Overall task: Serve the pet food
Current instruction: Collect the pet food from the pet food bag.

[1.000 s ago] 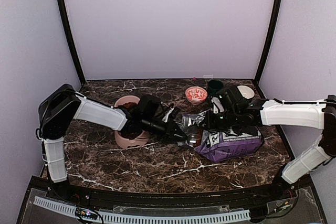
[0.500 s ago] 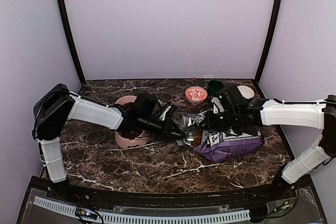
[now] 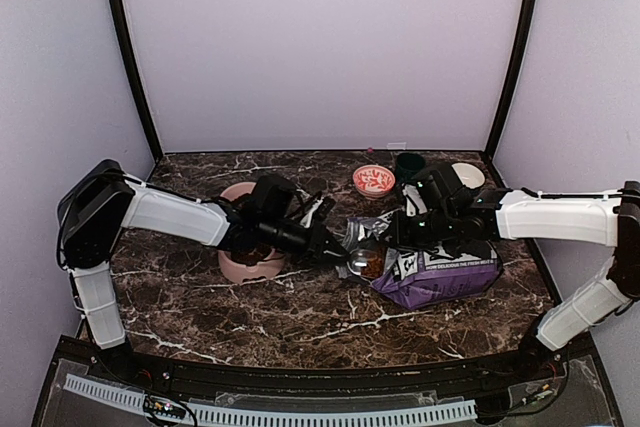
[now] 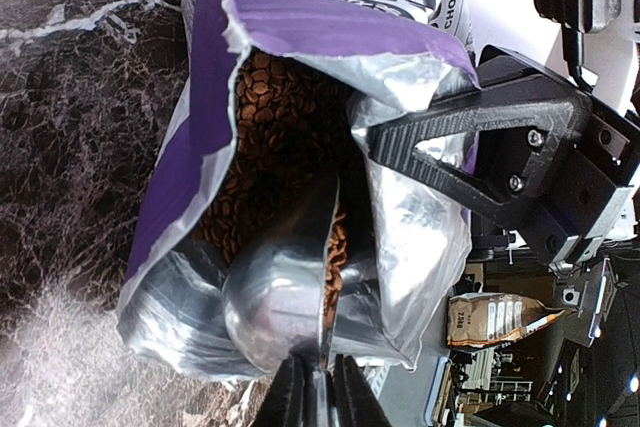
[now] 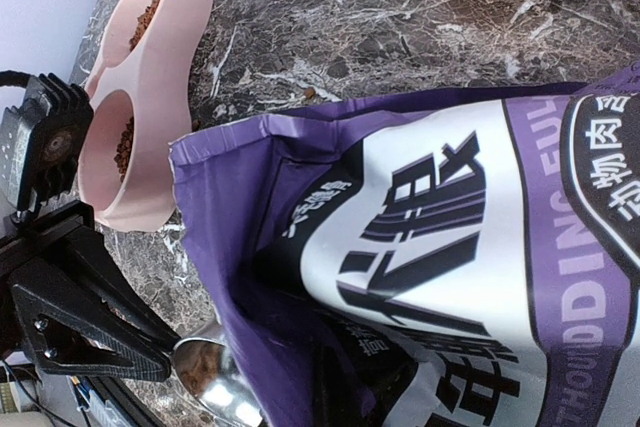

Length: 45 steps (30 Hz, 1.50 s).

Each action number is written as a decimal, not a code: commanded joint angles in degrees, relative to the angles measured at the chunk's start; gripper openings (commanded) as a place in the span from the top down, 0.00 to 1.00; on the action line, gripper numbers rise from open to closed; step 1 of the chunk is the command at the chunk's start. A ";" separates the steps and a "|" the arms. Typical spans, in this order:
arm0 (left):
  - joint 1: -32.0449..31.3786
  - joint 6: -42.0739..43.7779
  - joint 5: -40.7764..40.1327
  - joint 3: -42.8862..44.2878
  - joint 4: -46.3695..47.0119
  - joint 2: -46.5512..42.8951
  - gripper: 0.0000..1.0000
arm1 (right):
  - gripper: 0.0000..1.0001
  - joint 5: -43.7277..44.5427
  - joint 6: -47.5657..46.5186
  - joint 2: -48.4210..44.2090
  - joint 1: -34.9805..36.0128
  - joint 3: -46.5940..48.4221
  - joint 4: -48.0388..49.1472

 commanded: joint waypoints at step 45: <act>5.21 -3.66 2.46 -12.74 9.41 -12.96 1.00 | 1.00 2.44 1.78 0.44 -0.16 1.82 -0.11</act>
